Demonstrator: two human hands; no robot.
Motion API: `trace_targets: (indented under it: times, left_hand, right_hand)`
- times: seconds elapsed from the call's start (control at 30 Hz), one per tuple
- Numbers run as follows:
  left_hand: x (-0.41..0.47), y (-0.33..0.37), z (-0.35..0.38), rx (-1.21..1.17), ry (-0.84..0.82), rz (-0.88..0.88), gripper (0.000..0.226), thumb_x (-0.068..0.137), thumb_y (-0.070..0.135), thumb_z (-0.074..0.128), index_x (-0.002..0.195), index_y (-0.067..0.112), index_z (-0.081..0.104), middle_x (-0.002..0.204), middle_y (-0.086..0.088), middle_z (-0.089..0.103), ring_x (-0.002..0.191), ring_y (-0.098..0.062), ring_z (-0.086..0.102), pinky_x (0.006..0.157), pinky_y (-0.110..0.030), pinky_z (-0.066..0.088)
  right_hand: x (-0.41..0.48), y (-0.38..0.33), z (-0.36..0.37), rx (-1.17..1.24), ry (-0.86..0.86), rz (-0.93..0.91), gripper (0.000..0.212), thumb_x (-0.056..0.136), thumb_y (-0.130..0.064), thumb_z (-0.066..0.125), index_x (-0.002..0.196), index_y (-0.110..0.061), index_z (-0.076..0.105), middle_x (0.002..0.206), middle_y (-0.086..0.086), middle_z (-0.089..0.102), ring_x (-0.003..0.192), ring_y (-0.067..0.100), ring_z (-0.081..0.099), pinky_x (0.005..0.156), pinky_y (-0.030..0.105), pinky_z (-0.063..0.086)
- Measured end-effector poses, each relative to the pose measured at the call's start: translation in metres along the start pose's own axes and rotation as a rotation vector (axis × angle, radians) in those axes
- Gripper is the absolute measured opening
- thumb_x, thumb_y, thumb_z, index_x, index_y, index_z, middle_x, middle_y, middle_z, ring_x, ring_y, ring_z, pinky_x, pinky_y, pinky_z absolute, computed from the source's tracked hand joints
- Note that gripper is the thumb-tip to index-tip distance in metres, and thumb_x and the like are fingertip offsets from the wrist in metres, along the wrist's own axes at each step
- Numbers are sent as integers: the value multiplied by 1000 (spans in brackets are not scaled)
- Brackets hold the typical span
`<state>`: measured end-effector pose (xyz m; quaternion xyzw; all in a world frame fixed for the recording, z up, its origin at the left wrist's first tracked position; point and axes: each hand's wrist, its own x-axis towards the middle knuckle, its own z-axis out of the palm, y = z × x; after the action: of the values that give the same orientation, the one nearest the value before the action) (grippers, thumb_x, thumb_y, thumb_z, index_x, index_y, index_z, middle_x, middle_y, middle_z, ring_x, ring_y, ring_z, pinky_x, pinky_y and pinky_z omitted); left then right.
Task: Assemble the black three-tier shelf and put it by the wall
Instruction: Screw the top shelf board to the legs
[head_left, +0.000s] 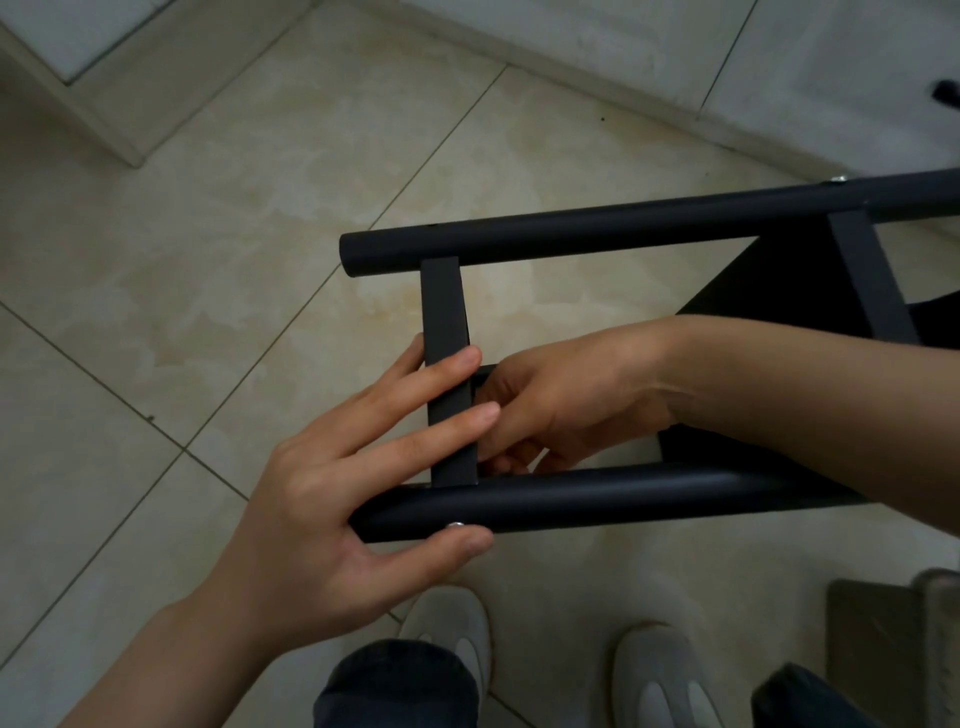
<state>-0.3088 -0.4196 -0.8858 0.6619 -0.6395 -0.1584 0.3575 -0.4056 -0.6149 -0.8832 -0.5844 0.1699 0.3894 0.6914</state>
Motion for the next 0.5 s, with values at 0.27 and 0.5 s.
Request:
trace_targets:
  times: [0.27, 0.5]
  left_hand:
    - [-1, -1, 3, -33, 26, -3, 52, 88, 41, 68, 131, 12, 60, 152, -6, 48, 144, -29, 43, 116, -39, 40]
    - [-2, 4, 4, -109, 26, -55, 53, 85, 35, 71, 134, 17, 58, 155, -3, 46, 147, -26, 39, 117, -36, 37]
  right_hand:
    - [-3, -1, -2, 0, -45, -30, 18, 99, -14, 54, 111, -6, 63, 95, 11, 57, 81, 15, 56, 80, 30, 48]
    - [-5, 1, -3, -69, 44, -64, 31, 99, -18, 56, 117, 7, 62, 92, 10, 61, 88, 22, 57, 81, 30, 48]
